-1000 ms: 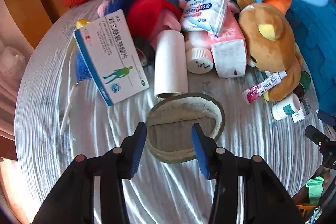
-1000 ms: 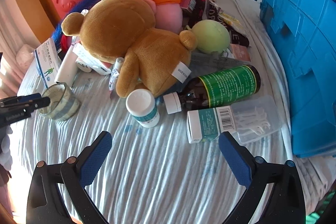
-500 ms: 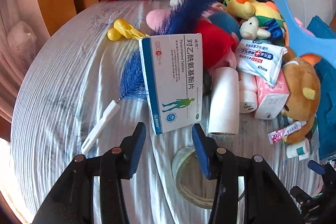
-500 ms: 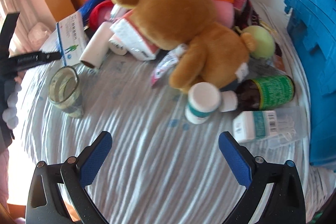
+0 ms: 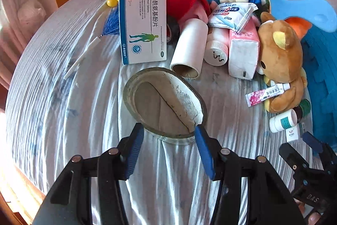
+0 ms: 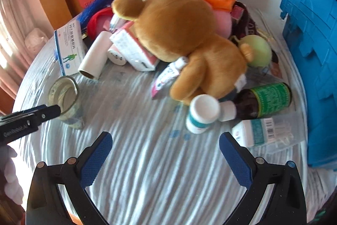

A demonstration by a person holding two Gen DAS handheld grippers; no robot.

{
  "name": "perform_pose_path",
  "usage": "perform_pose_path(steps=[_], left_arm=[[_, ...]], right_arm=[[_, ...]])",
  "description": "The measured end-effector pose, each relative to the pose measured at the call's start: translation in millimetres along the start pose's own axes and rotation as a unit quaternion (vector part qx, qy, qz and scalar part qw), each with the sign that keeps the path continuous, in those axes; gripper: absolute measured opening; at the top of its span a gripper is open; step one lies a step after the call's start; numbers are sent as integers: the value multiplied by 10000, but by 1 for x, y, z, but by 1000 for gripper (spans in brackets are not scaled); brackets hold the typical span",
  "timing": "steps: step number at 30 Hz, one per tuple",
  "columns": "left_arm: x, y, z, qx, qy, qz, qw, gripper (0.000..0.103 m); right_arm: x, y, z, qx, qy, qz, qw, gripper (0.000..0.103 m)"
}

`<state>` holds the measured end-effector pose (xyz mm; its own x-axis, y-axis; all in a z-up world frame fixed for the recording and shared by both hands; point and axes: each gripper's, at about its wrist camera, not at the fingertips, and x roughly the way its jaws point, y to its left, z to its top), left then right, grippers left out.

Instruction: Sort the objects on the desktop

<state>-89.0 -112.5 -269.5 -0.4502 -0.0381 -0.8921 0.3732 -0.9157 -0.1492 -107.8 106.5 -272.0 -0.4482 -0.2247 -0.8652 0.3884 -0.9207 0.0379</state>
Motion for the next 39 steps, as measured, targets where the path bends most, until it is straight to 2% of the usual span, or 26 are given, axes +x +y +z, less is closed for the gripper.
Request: perform_pose_path(steps=[2, 5, 7, 8, 9, 13, 14, 15, 16, 23, 24, 26, 28, 30, 33, 37, 39], left_arm=[[1, -6, -3, -246, -79, 217, 9994, 56], [-9, -7, -9, -788, -135, 35, 9968, 56], [-18, -12, -13, -919, -350, 155, 9950, 58], [-18, -17, -15, -909, -430, 214, 9947, 66], [-14, -24, -15, -851, -449, 313, 9949, 72], [29, -34, -12, -841, -258, 1012, 9910, 72], [38, -30, -9, -915, -233, 1096, 9895, 72], [44, -23, -7, -972, -208, 1132, 9886, 71], [47, -17, -5, -995, -203, 1111, 9886, 71], [40, 18, -6, -750, -226, 748, 9941, 65], [41, 19, -5, -676, -219, 690, 9951, 61], [39, 18, -3, -489, -277, 721, 9958, 60], [36, 17, 1, -318, -334, 742, 9962, 60], [34, 19, 6, -261, -322, 728, 9965, 60], [41, 25, 13, -314, -37, 656, 9973, 61], [48, 26, 26, -213, 25, 827, 9963, 62], [50, 26, 30, -199, -29, 789, 9967, 62]], right_arm=[[-1, -14, -2, -19, 25, 27, 10000, 103], [-2, -31, -7, -149, 70, 61, 9998, 103], [-4, -42, -10, -201, 54, 115, 9997, 103], [-4, -48, -11, -222, 55, 148, 9996, 103], [-3, -52, -11, -238, 48, 186, 9995, 103], [7, -61, -8, -371, 28, 343, 9987, 102], [9, -60, -7, -403, 28, 378, 9985, 99], [12, -59, -6, -437, 20, 417, 9982, 88], [14, -59, -5, -462, 11, 464, 9979, 81], [31, -51, 3, -404, -25, 591, 9974, 81], [34, -51, 4, -363, -27, 583, 9976, 79], [38, -50, 6, -331, -17, 510, 9982, 71], [41, -50, 6, -278, 12, 456, 9986, 53], [44, -51, 6, -213, 62, 436, 9988, 51], [46, -54, 5, -107, 116, 398, 9991, 51], [47, -55, 4, 62, 132, 389, 9991, 51], [48, -54, 4, 85, 135, 365, 9992, 52]])
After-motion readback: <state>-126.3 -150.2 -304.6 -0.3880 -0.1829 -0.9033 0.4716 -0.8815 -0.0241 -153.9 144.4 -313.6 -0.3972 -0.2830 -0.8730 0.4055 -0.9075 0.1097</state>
